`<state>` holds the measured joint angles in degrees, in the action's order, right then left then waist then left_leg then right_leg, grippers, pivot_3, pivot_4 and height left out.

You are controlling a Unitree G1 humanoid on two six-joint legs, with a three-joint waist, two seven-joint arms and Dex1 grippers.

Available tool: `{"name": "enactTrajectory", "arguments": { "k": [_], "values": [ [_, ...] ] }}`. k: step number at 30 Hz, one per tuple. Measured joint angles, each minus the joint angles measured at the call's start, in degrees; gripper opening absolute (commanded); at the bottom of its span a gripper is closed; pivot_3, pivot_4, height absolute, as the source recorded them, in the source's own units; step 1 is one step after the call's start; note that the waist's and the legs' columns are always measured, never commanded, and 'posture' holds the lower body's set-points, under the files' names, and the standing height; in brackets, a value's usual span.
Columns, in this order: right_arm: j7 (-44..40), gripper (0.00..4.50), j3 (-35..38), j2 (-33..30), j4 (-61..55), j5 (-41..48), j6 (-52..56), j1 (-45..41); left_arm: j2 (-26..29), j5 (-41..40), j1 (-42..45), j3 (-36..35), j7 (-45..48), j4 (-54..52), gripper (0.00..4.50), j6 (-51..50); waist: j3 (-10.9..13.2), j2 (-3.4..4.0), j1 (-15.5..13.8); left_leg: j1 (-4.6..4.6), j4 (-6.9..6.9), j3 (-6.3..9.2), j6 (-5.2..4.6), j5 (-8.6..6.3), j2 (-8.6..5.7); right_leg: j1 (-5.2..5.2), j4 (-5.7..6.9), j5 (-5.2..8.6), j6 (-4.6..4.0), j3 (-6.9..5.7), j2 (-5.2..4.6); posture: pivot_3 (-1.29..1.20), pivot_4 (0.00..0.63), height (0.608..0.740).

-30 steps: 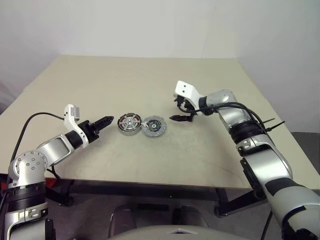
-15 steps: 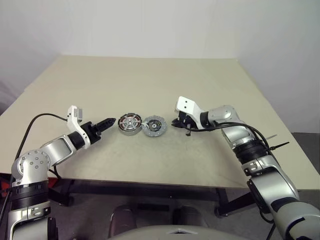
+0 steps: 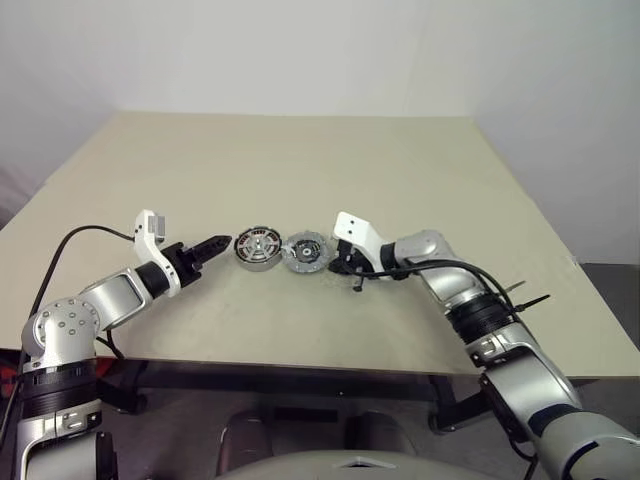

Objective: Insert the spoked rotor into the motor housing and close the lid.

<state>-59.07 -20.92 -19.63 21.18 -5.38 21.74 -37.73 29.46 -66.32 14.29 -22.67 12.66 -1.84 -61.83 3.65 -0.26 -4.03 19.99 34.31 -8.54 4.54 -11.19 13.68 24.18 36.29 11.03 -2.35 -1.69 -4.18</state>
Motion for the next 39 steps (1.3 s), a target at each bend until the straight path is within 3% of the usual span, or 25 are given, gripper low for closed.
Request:
{"name": "enactTrajectory", "arguments": {
  "k": [6, 13, 25, 39],
  "values": [
    [1.95, 0.08, 0.03, 3.59, 1.40, 0.36, 0.63, -3.38, -0.94, -0.11, -0.93, -0.70, -0.97, -1.12, 2.56, 0.00, 0.00, 0.00, 0.02, -0.02, 0.00, 0.01, 0.00, 0.00, 0.00, 0.00, -0.01, 0.03, 0.05, -0.01, 0.00, 0.00, 0.000, 0.740],
    [2.08, 0.08, 0.03, 4.81, 1.40, 1.02, 1.45, -4.67, -6.23, -0.65, -3.93, -0.27, -3.35, -4.58, 2.56, -0.03, 0.00, 0.00, 0.00, 0.02, -0.02, 0.01, -0.01, -0.01, 0.02, 0.00, -0.11, 0.00, 0.00, -0.03, 0.01, 0.00, 0.000, 0.740],
    [1.59, 0.08, 0.18, 5.03, 0.24, 2.90, 1.95, -7.63, -6.45, -1.01, -3.93, -0.31, -4.25, -5.59, 2.56, -0.02, 0.01, 0.01, 0.04, 0.01, -0.05, 0.01, -0.01, -0.01, 0.02, 0.01, -0.13, 0.01, 0.02, -0.03, 0.01, 0.00, 0.000, 0.740],
    [2.30, 0.08, -0.03, -0.83, 0.24, 0.78, -0.99, -4.90, -6.15, -1.11, -3.86, -0.39, -4.15, -5.56, 2.56, -0.02, 0.00, 0.00, 0.02, 0.05, -0.06, 0.01, -0.01, -0.01, 0.01, 0.00, -0.23, 0.00, 0.01, -0.03, 0.01, 0.00, 0.000, 0.740]
  ]
}}
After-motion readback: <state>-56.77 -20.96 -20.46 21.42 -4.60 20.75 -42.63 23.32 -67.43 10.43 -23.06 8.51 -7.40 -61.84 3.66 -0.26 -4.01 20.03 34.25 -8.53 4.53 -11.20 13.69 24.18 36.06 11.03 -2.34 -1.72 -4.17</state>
